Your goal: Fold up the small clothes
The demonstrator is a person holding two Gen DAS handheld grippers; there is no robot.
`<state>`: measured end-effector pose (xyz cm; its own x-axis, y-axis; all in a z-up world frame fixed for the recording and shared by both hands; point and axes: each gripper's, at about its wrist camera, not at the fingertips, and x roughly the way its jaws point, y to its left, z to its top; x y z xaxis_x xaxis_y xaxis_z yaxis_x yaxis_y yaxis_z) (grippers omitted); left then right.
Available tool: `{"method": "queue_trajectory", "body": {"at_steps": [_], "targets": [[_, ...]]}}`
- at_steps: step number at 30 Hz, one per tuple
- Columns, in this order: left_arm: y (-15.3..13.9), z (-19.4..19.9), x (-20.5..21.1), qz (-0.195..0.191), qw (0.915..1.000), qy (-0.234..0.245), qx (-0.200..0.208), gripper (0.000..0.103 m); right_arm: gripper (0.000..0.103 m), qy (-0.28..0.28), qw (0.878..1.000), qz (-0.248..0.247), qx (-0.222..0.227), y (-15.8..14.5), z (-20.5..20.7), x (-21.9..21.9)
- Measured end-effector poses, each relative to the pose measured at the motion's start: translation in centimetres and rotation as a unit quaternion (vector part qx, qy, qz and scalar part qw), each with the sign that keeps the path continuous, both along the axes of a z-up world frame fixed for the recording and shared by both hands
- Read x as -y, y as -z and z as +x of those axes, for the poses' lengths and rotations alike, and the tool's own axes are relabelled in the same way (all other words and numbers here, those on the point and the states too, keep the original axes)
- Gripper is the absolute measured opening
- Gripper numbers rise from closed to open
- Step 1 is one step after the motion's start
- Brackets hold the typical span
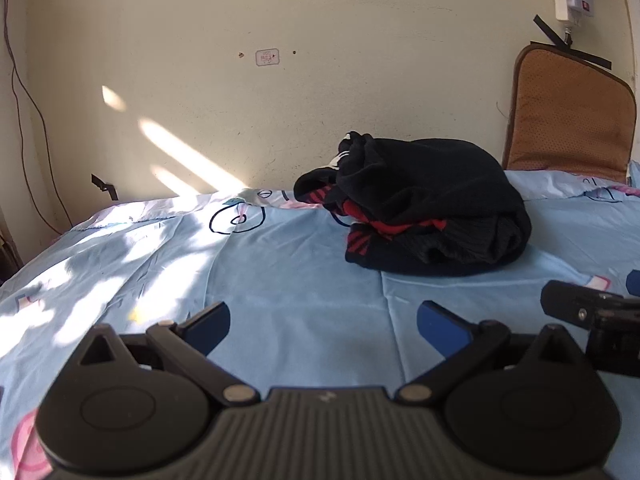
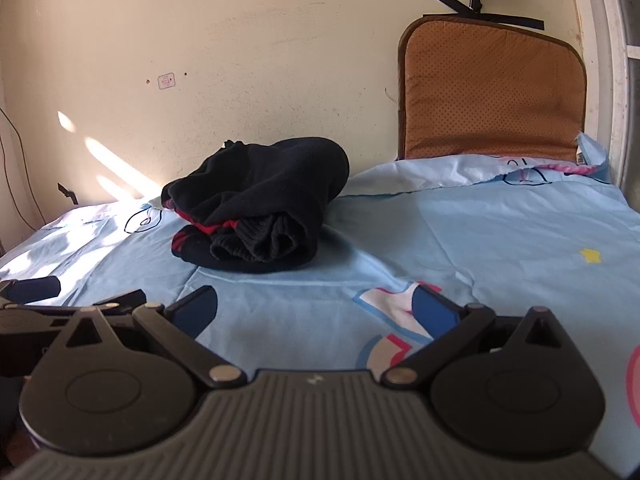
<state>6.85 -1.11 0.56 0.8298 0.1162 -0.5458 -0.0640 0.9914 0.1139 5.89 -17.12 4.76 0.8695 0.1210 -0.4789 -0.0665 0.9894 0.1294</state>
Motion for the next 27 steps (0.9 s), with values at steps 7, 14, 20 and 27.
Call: {"method": "queue_trajectory", "body": {"at_steps": [7, 14, 20, 27], "targets": [[0.8, 1.3, -0.5, -0.016, 0.9995, -0.002, -0.028, 0.103, 0.103, 0.002, 0.999, 0.042, -0.001, 0.6, 1.3, 0.9], [0.9, 0.7, 0.3, 0.004, 0.9997, 0.009, -0.021, 0.103, 0.103, -0.002, 0.999, 0.038, -0.005, 0.7, 1.4, 0.6], [0.8, 0.8, 0.0, -0.003, 0.9996, 0.011, -0.027, 0.103, 0.103, -0.004, 0.999, 0.048, -0.007, 0.7, 1.5, 0.9], [0.9, 0.8, 0.0, -0.007, 0.9995, 0.014, -0.028, 0.103, 0.103, -0.009, 0.999, 0.048, -0.009, 0.8, 1.5, 0.8]]}}
